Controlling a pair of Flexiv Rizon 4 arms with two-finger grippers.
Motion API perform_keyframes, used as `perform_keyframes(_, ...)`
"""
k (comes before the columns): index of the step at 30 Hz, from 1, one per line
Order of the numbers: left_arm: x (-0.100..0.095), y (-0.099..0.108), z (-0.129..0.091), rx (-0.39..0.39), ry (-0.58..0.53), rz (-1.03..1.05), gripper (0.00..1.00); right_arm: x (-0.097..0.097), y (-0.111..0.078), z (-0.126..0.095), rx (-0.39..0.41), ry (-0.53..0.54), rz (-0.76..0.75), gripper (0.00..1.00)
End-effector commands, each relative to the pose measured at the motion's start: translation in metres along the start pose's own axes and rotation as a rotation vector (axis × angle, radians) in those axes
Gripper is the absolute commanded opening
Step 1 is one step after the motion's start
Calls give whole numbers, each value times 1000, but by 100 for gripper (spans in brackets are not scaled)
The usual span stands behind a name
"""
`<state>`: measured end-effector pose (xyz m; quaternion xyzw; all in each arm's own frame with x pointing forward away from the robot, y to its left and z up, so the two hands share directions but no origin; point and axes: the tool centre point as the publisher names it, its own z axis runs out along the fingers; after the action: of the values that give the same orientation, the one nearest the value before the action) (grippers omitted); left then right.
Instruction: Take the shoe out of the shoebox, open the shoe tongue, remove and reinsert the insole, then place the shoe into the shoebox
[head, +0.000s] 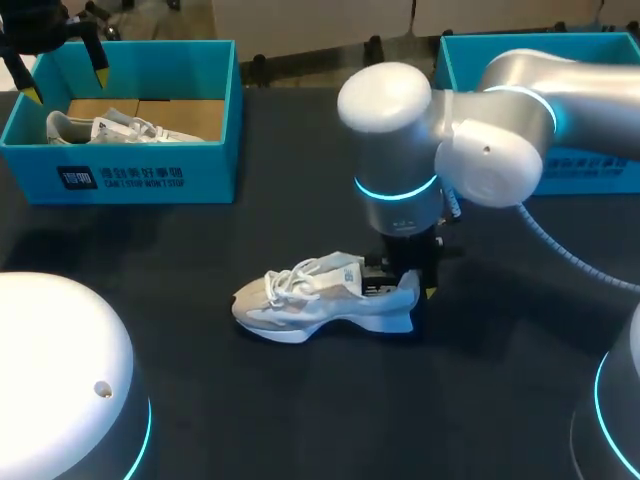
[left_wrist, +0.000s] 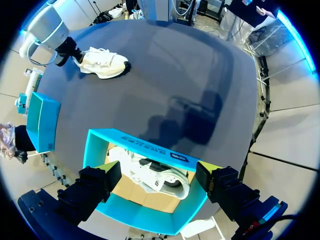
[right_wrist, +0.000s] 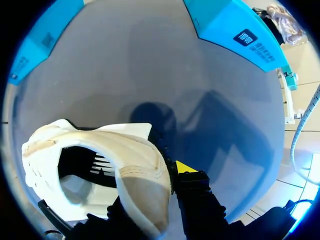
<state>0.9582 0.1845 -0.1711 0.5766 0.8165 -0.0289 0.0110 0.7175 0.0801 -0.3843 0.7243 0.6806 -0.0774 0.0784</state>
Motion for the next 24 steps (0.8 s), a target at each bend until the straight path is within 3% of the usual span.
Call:
perform_keyframes(1, 1, -1, 0, -4, 1, 0, 100, 5, 0, 4, 5, 6, 15, 0)
perform_keyframes(5, 1, -1, 0, -4, 1, 0, 100, 3, 1, 4, 0, 17, 32, 0)
perform_keyframes(6, 1, -1, 0, -4, 1, 0, 100, 3, 1, 4, 1, 18, 33, 34)
perform_keyframes(7, 1, -1, 0, -4, 1, 0, 100, 3, 1, 3, -6, 19, 40, 47)
perform_keyframes(9, 1, -1, 0, -4, 1, 0, 100, 4, 1, 0, -10, 21, 43, 50)
perform_keyframes(11, 1, -1, 0, -4, 1, 0, 100, 5, 1, -3, -16, 28, 45, 100)
perform_keyframes(24, 1, -1, 0, -4, 1, 0, 100, -1, -4, -61, -96, 134, -6, 100)
